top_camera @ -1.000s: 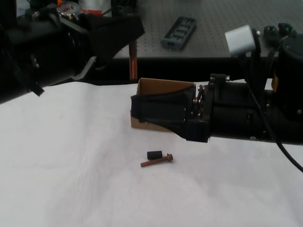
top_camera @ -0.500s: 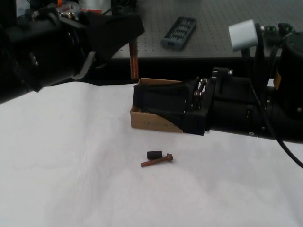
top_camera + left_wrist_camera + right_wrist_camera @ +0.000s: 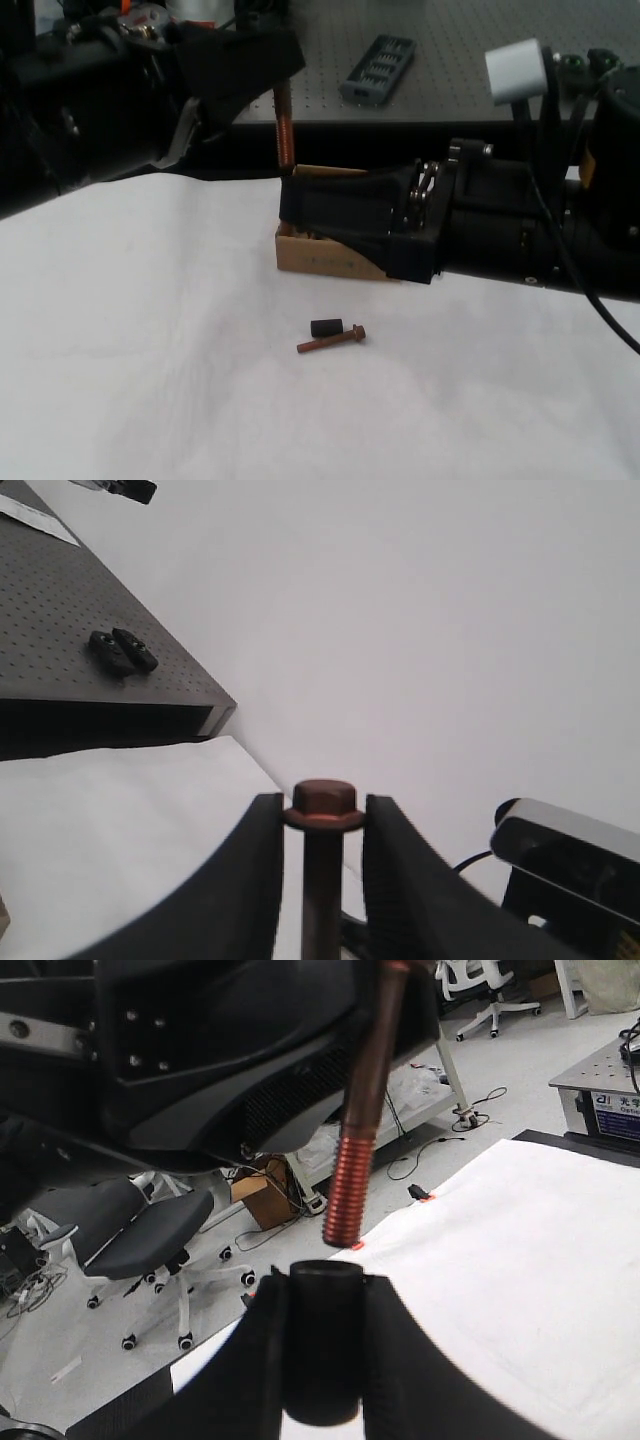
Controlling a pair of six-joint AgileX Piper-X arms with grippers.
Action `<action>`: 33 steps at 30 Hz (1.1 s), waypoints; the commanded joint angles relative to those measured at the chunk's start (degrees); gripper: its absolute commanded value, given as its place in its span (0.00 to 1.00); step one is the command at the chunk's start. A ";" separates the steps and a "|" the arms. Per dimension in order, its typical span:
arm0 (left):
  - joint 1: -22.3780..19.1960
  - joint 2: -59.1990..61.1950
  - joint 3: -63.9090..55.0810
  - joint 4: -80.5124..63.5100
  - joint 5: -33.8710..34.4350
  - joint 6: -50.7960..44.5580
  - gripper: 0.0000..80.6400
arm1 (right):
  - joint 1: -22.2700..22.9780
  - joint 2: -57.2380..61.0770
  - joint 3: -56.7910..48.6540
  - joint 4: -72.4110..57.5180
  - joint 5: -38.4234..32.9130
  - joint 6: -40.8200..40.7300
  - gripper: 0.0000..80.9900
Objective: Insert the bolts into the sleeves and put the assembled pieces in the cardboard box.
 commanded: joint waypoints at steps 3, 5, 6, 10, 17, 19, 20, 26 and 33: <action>-0.08 -0.69 -0.20 -1.29 0.06 -1.05 0.01 | -0.02 -0.77 -0.54 -2.09 0.14 0.00 0.02; -0.08 -0.69 -0.20 -1.29 0.06 -1.05 0.01 | -0.02 -0.77 -0.54 -2.09 0.14 0.03 0.02; -0.08 -0.69 -0.20 -1.29 0.06 -1.05 0.01 | -0.02 -0.77 -0.54 -2.09 0.14 0.03 0.02; -0.23 -0.69 -0.20 -1.29 0.06 -1.23 0.01 | -0.02 -0.77 -0.54 -2.09 0.14 0.03 0.02; -0.23 -0.69 -0.20 -1.29 0.06 -1.32 0.01 | -0.02 -0.77 -0.54 -2.09 0.14 0.03 0.02; -0.23 -0.69 -0.20 -1.29 0.06 -1.32 0.01 | -0.02 -0.77 -0.54 -2.09 0.14 0.03 0.02; -0.23 -0.69 -0.20 -1.55 0.06 -1.29 0.01 | -0.02 -0.77 -0.54 -2.09 0.14 0.03 0.02; -0.23 -0.69 -0.20 -3.64 0.06 -1.51 0.01 | -0.02 -0.77 -0.54 -2.09 0.04 0.02 0.02; -0.23 -0.69 0.24 -4.40 -2.32 -2.23 0.01 | -0.02 -0.77 -0.54 -2.09 0.04 0.02 0.02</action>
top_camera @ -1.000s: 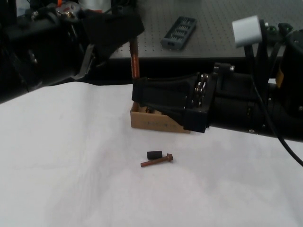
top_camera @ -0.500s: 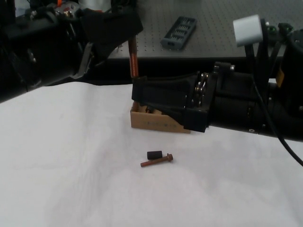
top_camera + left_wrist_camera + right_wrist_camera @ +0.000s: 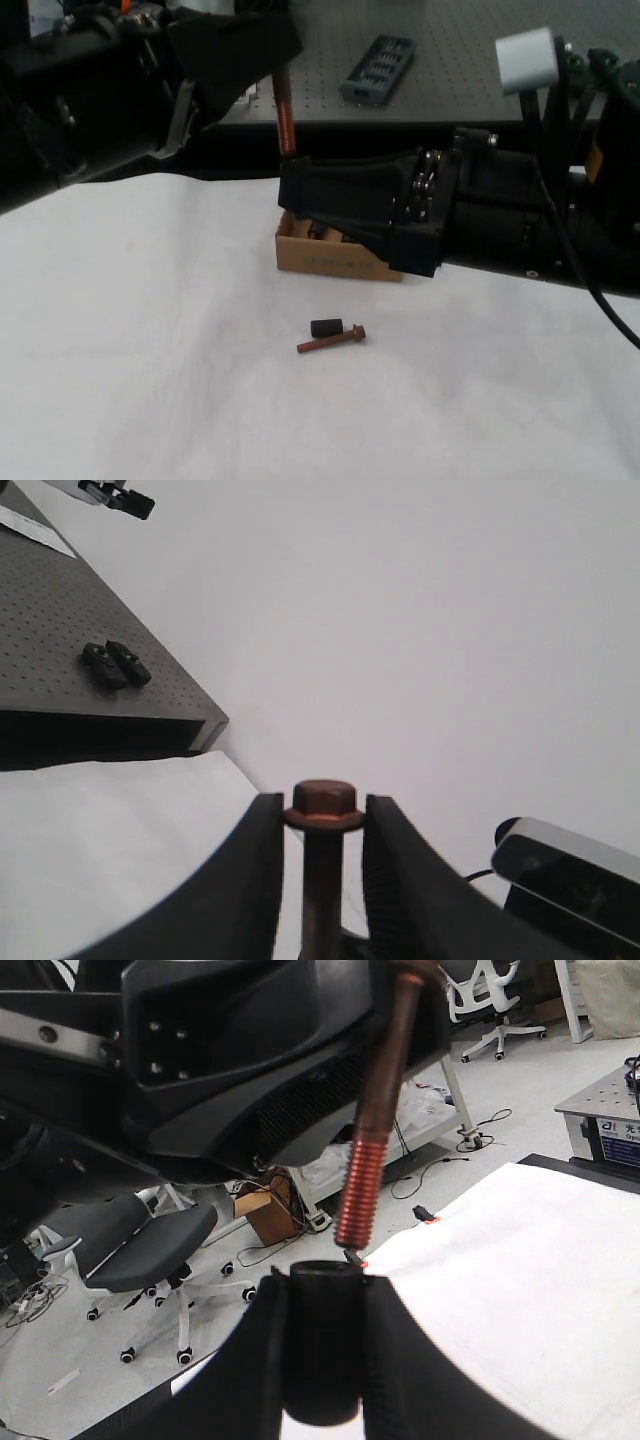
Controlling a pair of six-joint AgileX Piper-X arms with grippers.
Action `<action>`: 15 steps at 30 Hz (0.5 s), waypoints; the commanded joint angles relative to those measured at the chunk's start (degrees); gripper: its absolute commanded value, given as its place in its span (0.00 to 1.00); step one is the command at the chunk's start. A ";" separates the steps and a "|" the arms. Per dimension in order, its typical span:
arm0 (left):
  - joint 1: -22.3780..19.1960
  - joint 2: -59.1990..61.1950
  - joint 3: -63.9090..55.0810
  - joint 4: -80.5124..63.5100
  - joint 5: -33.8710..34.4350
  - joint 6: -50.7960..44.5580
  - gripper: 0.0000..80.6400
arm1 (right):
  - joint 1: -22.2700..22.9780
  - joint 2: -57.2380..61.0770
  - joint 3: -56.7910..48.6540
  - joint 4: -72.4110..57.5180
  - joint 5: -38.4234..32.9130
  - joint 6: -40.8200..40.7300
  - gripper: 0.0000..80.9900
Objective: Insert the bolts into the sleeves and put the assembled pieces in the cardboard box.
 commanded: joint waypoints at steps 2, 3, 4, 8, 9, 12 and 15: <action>-0.37 -0.69 1.35 -3.86 -3.07 -1.66 0.01 | -0.02 -0.77 -0.54 -1.04 0.04 -0.11 0.02; -0.62 -0.69 1.92 -4.53 -3.71 -2.26 0.01 | -0.02 -0.77 -0.54 -1.04 0.04 -0.11 0.02; -0.92 -0.69 2.75 -5.69 -4.67 -3.06 0.01 | -0.02 -0.77 -0.54 -1.04 0.04 -0.11 0.02; -1.38 -0.69 5.30 -10.63 -6.00 -4.60 0.01 | -0.02 -0.77 -0.54 -1.04 0.04 -0.11 0.02; -1.38 -0.69 5.38 -10.75 -6.50 -4.58 0.01 | -0.02 -0.77 -0.54 -1.04 0.04 -0.11 0.02; -1.38 -0.69 5.36 -12.54 -6.84 -4.58 0.01 | -0.02 -0.77 -0.54 -1.04 0.04 -0.11 0.02; -1.38 -0.69 5.36 -15.37 -6.84 -4.58 0.01 | -0.02 -0.77 -0.54 -1.04 -0.32 -0.11 0.02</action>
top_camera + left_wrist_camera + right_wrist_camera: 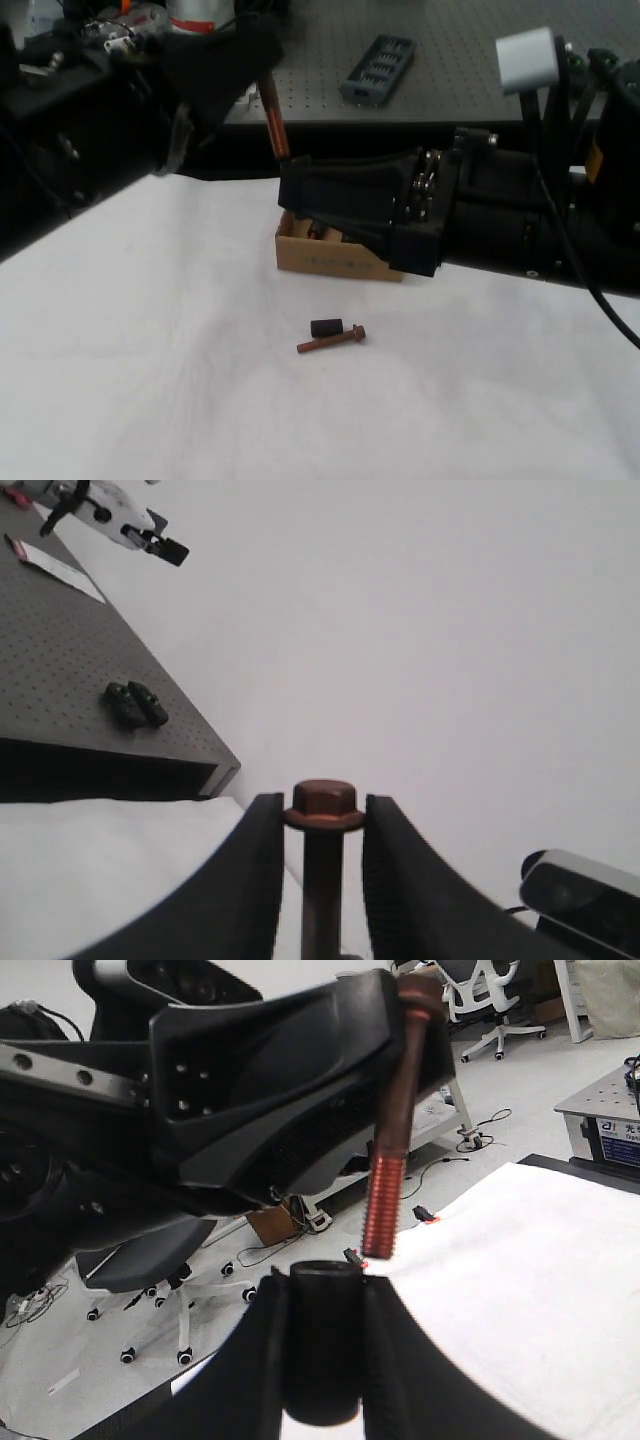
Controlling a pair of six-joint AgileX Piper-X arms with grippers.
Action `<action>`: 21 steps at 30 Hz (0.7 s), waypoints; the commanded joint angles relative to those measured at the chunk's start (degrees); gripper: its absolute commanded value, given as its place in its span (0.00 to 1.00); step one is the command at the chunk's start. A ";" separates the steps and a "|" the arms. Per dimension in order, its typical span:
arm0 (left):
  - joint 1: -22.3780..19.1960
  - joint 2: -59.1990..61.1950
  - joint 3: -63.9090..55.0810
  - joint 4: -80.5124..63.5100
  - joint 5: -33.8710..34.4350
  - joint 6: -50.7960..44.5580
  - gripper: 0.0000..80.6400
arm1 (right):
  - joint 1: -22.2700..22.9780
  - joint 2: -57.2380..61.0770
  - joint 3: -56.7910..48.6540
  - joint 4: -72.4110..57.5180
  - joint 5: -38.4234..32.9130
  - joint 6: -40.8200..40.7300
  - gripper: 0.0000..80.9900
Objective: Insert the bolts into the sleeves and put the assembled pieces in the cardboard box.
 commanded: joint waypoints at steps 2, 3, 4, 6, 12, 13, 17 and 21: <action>-0.20 -0.69 -0.34 -5.19 -0.38 -1.10 0.01 | -0.02 -0.77 -0.54 -0.77 -0.32 -0.11 0.02; -0.20 -0.69 -0.34 -5.19 -0.38 -1.10 0.01 | -0.02 -0.77 -0.54 -0.54 -0.32 -0.11 0.02; -0.20 -0.69 -0.34 -5.04 -0.38 -1.10 0.01 | -0.02 -0.77 -0.54 -0.37 -0.32 -0.11 0.02; -0.20 -0.69 -0.34 -4.75 -0.38 -1.48 0.01 | -0.02 -0.77 -0.54 0.28 -0.32 -0.11 0.02; -0.20 -0.69 -0.34 -4.27 -0.17 -3.05 0.01 | -0.02 -0.77 -0.54 0.72 -0.32 -0.22 0.02; -0.20 -0.69 -0.34 -3.72 0.27 -3.46 0.01 | -0.25 -0.77 -0.54 0.72 -0.32 -0.22 0.02; -0.20 -0.69 -0.34 -0.78 3.52 -3.64 0.01 | -0.24 -0.77 -0.54 0.61 -0.32 -0.22 0.02; -0.20 -0.69 -0.34 -0.41 4.88 -4.00 0.01 | -0.24 -0.77 -0.54 0.61 -1.19 -0.22 0.02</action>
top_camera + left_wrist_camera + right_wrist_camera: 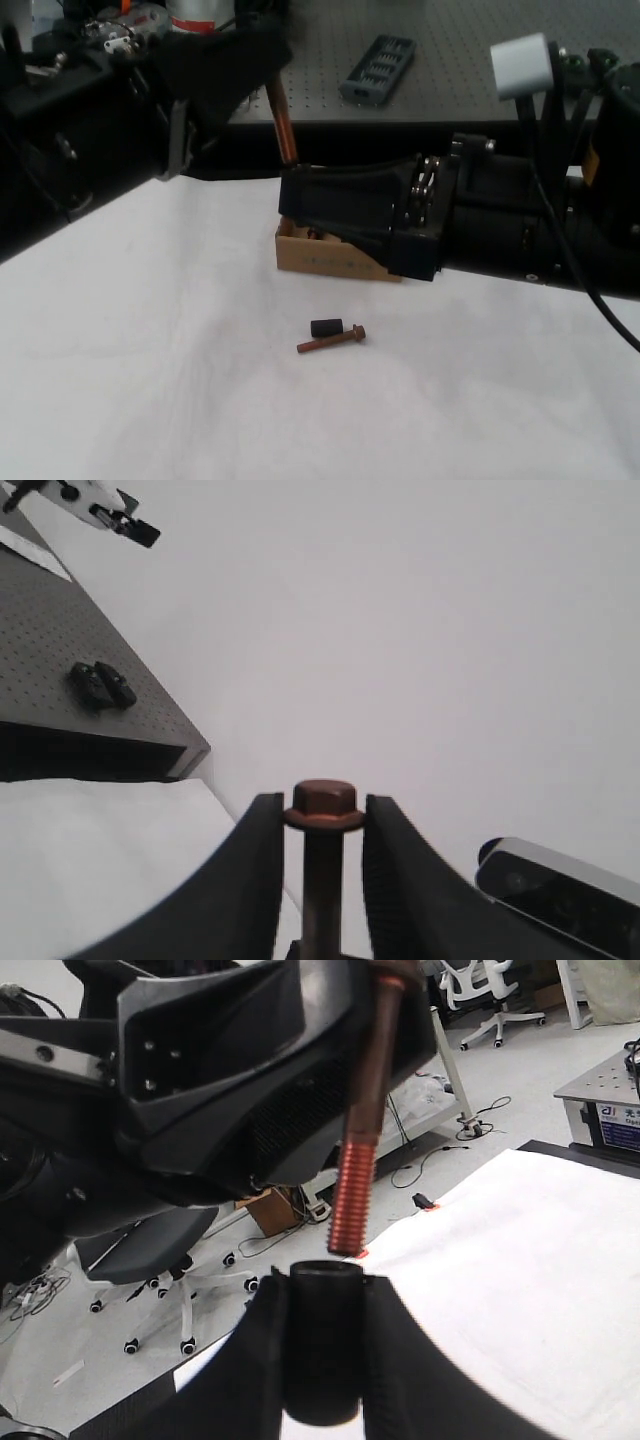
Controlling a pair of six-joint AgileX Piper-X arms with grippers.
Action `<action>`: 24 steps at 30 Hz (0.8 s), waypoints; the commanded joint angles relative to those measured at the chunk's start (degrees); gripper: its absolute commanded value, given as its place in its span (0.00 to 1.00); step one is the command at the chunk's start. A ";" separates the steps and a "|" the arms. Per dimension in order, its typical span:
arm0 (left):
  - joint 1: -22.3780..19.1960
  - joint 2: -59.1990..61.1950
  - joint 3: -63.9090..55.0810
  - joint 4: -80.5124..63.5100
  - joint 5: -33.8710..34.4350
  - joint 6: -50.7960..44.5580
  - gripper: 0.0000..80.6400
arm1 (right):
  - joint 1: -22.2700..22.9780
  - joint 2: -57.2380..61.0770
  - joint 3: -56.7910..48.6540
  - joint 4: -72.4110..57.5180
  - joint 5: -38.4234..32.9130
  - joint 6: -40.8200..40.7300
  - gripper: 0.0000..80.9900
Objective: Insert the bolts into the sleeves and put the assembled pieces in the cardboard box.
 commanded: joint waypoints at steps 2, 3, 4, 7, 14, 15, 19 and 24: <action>-0.20 -0.69 -0.34 -0.82 2.20 -1.07 0.01 | -0.24 -0.77 -0.54 -0.57 -0.99 -0.22 0.02; -0.20 -0.69 -0.34 -0.82 2.61 -1.07 0.01 | -0.24 -0.77 -0.54 -0.57 -0.99 -0.22 0.02; -0.20 -0.69 -0.34 -0.82 2.87 -1.07 0.01 | -0.24 -0.77 -0.54 -0.57 -0.99 -0.22 0.02; -0.20 -0.69 -0.34 -1.33 3.67 -1.07 0.01 | -0.24 -0.77 -0.54 -0.57 -0.99 -0.22 0.02; -0.20 -1.39 -0.34 -1.32 5.35 -1.07 0.01 | -0.24 -0.77 -0.54 0.47 -0.97 -0.22 0.02; -0.20 -1.39 -0.34 -1.32 5.81 -1.07 0.01 | -0.24 -0.77 -0.54 0.47 -0.97 -0.22 0.02; -0.20 -1.39 -0.34 0.10 7.25 -0.50 0.01 | -0.24 -0.77 -0.54 0.47 -0.97 -0.22 0.02; -0.20 -1.39 -0.18 1.62 7.61 -0.50 0.01 | -0.45 -0.77 -0.54 0.45 -0.97 -0.22 0.02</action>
